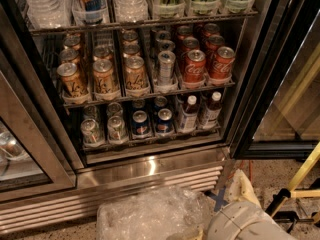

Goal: Pick orange can from middle shelf of fridge

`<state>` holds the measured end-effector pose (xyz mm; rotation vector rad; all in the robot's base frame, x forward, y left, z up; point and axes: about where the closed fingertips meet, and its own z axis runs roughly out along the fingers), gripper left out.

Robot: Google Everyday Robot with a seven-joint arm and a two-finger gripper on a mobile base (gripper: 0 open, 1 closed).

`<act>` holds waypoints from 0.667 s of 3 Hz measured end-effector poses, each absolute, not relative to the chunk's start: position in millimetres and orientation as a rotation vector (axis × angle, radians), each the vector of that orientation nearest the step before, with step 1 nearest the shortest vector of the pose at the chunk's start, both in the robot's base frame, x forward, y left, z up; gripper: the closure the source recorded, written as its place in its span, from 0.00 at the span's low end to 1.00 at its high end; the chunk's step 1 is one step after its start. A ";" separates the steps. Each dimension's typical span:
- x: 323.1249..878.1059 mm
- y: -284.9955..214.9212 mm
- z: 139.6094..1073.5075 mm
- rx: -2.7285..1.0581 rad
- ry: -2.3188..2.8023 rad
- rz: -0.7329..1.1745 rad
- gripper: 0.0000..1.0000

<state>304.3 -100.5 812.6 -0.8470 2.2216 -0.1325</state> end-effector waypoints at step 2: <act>304.3 -100.5 812.6 -0.847 2.222 -0.133 0.00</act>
Offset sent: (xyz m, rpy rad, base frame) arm 0.0669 0.1179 -0.0346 0.0263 -0.0063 -0.0260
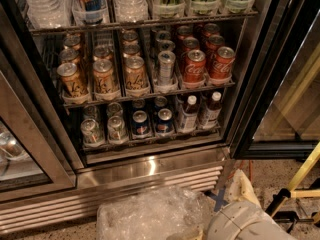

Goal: Pick orange can from middle shelf of fridge

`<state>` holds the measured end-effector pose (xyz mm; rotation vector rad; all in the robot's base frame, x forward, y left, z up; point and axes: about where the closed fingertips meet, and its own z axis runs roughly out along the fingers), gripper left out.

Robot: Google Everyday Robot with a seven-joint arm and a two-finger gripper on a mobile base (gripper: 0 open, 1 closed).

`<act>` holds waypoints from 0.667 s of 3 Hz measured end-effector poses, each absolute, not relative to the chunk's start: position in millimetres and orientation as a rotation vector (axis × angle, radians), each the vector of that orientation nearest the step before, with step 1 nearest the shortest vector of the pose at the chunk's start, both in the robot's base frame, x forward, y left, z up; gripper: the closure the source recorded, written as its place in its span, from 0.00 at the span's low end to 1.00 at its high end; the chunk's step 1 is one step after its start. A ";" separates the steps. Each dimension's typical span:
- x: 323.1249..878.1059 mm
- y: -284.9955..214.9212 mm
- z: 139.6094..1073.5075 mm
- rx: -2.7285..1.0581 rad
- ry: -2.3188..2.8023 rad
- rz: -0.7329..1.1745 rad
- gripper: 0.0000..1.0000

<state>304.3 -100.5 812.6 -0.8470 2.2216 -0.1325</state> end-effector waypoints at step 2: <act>304.3 -100.5 812.6 -0.847 2.222 -0.133 0.00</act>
Offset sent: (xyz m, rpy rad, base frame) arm 0.1065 0.0218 -0.0300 0.0644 0.0403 -0.2619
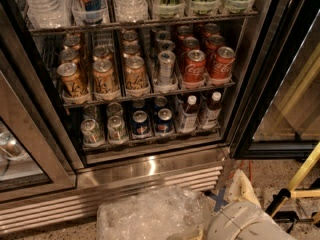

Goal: Pick orange can from middle shelf of fridge

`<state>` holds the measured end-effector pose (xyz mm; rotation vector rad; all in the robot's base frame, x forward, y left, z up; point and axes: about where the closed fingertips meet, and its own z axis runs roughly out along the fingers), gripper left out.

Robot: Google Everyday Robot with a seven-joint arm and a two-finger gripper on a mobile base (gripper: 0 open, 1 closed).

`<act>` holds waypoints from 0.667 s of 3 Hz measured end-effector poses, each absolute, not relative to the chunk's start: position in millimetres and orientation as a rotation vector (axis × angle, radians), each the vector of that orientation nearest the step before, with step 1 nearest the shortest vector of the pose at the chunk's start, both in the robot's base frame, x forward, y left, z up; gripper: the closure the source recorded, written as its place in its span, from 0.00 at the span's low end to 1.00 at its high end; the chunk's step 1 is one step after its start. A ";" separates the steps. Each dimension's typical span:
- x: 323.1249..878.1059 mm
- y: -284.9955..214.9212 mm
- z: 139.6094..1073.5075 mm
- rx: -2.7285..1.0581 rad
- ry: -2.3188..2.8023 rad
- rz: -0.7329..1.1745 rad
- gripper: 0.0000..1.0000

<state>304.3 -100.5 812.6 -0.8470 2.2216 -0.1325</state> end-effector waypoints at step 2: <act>302.5 -135.2 833.1 -0.774 2.194 -0.227 0.00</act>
Offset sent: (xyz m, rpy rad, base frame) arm -0.0133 -0.1164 0.0550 -0.0731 -0.1771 -0.2209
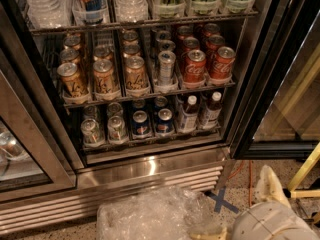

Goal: Pick orange can from middle shelf of fridge

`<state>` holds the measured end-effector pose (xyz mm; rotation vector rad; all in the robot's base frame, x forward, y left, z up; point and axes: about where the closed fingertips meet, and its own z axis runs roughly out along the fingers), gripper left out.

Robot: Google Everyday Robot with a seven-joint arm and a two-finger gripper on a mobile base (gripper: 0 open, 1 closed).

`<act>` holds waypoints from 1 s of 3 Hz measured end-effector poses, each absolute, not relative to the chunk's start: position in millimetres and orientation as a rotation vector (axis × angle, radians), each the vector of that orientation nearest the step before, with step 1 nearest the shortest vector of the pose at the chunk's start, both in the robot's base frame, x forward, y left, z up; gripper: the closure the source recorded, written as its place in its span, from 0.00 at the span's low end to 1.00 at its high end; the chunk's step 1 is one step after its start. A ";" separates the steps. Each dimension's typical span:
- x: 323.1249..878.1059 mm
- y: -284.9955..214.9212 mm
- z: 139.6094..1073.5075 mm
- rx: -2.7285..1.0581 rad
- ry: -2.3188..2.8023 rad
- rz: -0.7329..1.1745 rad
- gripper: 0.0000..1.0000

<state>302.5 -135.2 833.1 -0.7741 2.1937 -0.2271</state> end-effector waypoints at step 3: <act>295.6 -195.1 865.1 -0.649 2.147 -0.365 0.00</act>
Offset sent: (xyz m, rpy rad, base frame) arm -0.0115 -0.0817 0.0344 -0.0388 -0.1136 -0.1519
